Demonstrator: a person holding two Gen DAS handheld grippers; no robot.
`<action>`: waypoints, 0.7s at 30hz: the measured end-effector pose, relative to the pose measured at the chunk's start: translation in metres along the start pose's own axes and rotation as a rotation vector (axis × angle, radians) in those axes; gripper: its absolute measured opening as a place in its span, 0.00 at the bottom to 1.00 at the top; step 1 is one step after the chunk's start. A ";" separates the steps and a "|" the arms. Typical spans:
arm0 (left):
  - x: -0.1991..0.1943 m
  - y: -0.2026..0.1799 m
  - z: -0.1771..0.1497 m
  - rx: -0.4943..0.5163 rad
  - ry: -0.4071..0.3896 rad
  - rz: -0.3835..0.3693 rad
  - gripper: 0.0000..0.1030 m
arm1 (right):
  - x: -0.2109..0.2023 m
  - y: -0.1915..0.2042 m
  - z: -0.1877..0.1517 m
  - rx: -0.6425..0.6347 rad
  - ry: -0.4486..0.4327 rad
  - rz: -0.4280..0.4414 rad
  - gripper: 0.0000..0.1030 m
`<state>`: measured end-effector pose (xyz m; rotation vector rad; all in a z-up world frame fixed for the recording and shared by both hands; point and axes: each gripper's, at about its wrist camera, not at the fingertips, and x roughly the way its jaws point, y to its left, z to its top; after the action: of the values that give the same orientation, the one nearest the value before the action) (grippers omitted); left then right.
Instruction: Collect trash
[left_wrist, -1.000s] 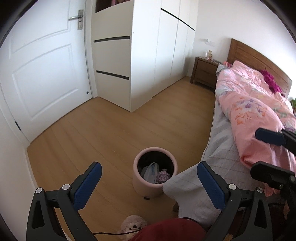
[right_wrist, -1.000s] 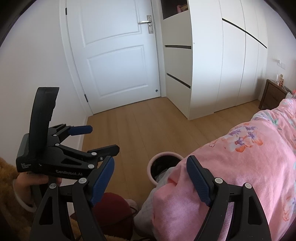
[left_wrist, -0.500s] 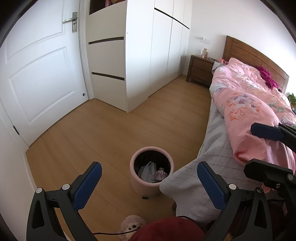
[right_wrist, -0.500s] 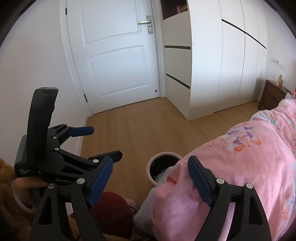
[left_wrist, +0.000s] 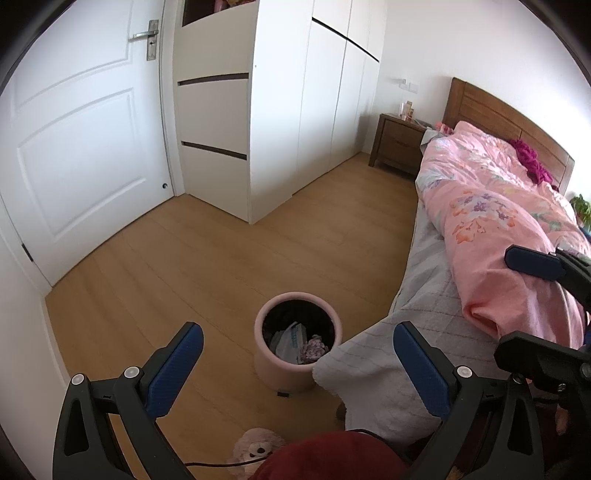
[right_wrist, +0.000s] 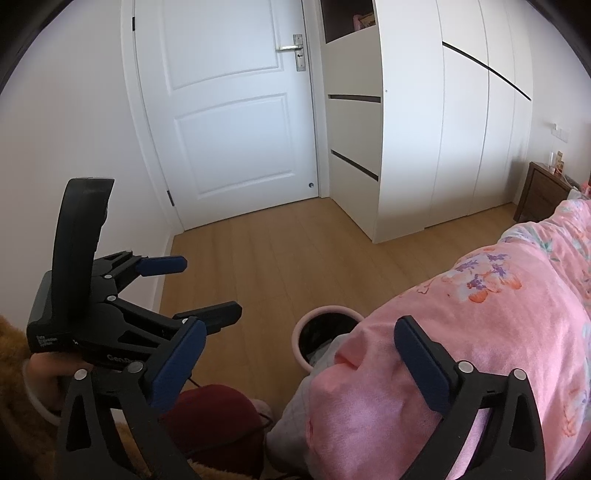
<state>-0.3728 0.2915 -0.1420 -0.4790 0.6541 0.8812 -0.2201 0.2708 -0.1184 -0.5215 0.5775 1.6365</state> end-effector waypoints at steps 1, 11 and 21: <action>-0.001 0.001 0.000 -0.005 -0.007 0.000 1.00 | 0.000 0.000 0.000 0.001 -0.002 0.000 0.99; -0.007 -0.004 -0.001 0.011 -0.060 0.062 1.00 | -0.003 -0.002 -0.001 0.008 -0.007 0.005 0.99; 0.000 -0.017 -0.004 0.059 -0.025 0.058 1.00 | -0.004 -0.002 -0.001 0.011 -0.009 0.009 0.99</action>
<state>-0.3605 0.2796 -0.1433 -0.3969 0.6723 0.9189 -0.2181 0.2674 -0.1173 -0.5042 0.5824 1.6425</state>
